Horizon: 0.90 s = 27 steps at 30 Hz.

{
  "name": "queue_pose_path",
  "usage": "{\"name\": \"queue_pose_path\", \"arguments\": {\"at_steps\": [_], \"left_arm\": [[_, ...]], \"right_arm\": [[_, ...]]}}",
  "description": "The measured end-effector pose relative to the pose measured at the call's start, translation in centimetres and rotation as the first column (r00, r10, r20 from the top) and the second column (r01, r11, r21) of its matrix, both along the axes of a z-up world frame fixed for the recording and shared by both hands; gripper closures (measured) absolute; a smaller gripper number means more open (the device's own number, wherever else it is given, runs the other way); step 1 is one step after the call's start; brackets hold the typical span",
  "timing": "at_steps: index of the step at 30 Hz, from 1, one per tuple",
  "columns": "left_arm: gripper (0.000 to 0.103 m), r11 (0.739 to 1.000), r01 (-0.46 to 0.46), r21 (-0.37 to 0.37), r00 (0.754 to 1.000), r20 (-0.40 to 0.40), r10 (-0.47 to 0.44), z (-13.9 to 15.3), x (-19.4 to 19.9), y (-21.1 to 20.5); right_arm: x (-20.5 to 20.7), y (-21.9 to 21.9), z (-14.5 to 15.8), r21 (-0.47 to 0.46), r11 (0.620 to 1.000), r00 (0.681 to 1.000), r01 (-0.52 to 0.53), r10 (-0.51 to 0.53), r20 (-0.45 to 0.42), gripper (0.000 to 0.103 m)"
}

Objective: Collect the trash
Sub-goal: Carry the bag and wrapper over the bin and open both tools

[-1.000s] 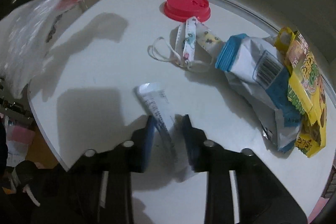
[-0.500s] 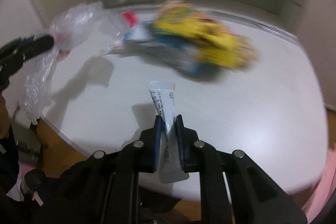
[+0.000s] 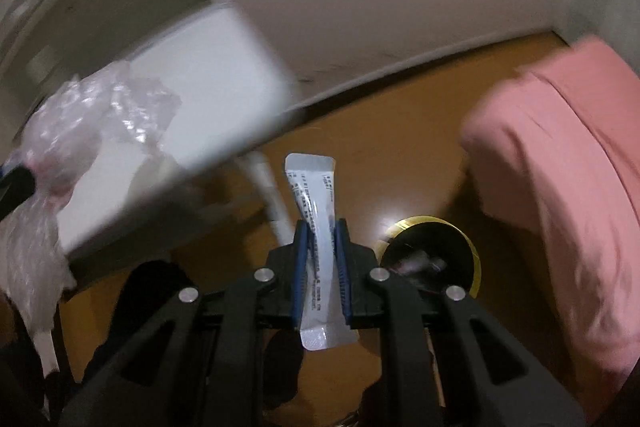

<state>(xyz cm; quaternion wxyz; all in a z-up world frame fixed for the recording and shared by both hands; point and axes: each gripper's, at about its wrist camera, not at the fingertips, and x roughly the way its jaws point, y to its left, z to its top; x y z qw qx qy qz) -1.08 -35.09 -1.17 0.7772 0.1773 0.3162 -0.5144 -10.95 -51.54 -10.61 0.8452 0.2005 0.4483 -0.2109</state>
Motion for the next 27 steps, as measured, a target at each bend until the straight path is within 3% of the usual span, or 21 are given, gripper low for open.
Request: {"name": "queue_pose_path", "arguments": {"at_steps": [3,8,13,16,27], "left_arm": [[0.080,0.997,0.077,0.014,0.995,-0.059,-0.076,-2.7,-1.4,-5.0],[0.080,0.988,0.144,0.062,0.985,-0.103,-0.137,-9.8,-3.0,-13.0],[0.080,0.974,0.173,0.146,0.983,-0.089,-0.161,-17.5,-3.6,-19.1],[0.080,0.967,0.177,0.181,0.977,-0.148,-0.151,-21.4,-3.0,-21.3],[0.080,0.963,0.167,0.212,0.971,-0.202,-0.124,-24.5,-1.4,-23.8]], "right_arm": [[-3.8,-4.4,-3.4,0.045,0.989,0.990,0.140,-0.139,-0.011,0.088],[-8.1,-9.8,-10.1,0.114,0.948,0.954,0.296,-0.290,-0.071,0.088],[-10.7,-12.5,-15.1,0.165,0.916,0.929,0.366,-0.348,-0.128,0.088],[-10.6,-13.6,-16.9,0.174,0.907,0.920,0.384,-0.360,-0.154,0.088],[-9.1,-14.5,-19.1,0.226,0.899,0.924,0.374,-0.342,-0.169,0.088]]}}
